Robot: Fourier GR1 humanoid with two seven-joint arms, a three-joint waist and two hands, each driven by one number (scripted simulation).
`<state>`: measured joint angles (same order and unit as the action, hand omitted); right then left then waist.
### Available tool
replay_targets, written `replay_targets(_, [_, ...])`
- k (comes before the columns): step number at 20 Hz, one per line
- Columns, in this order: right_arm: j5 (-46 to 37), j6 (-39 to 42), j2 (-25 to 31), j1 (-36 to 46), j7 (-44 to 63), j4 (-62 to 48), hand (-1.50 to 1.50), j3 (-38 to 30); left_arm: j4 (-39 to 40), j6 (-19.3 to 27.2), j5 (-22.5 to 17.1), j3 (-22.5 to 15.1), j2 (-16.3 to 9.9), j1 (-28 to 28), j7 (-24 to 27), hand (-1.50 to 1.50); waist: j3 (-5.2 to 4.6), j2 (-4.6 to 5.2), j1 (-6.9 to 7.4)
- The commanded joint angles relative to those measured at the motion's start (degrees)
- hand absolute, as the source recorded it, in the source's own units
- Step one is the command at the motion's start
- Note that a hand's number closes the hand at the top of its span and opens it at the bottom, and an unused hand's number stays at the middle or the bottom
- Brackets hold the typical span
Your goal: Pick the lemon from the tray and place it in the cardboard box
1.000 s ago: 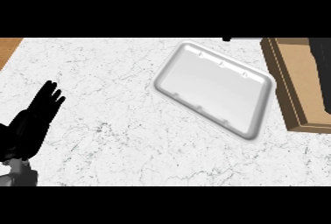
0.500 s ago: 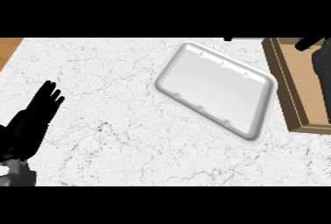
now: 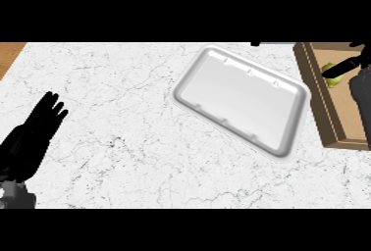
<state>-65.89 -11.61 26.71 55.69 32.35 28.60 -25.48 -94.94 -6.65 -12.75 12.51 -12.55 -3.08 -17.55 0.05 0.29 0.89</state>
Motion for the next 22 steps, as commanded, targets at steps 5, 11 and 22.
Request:
replay_targets(5, [7.3,-17.8,-2.3,-1.0,-6.9,6.5,-1.5,-5.9,2.4,0.3,1.0,-0.4,1.2,-0.5,2.2,0.0,0.05,0.1,-0.25])
replay_targets(11, [16.9,-24.1,-3.6,-6.1,-12.8,15.6,-1.5,-11.6,-1.3,-1.3,-0.7,1.2,-0.6,2.9,0.9,0.0,0.01,-0.54,-0.8])
replay_targets(22, [31.8,-8.7,-2.5,-25.7,-8.4,47.3,-1.5,-14.4,-0.7,-0.8,0.8,1.1,0.5,4.0,2.6,0.0,-0.08,-0.71,-1.81])
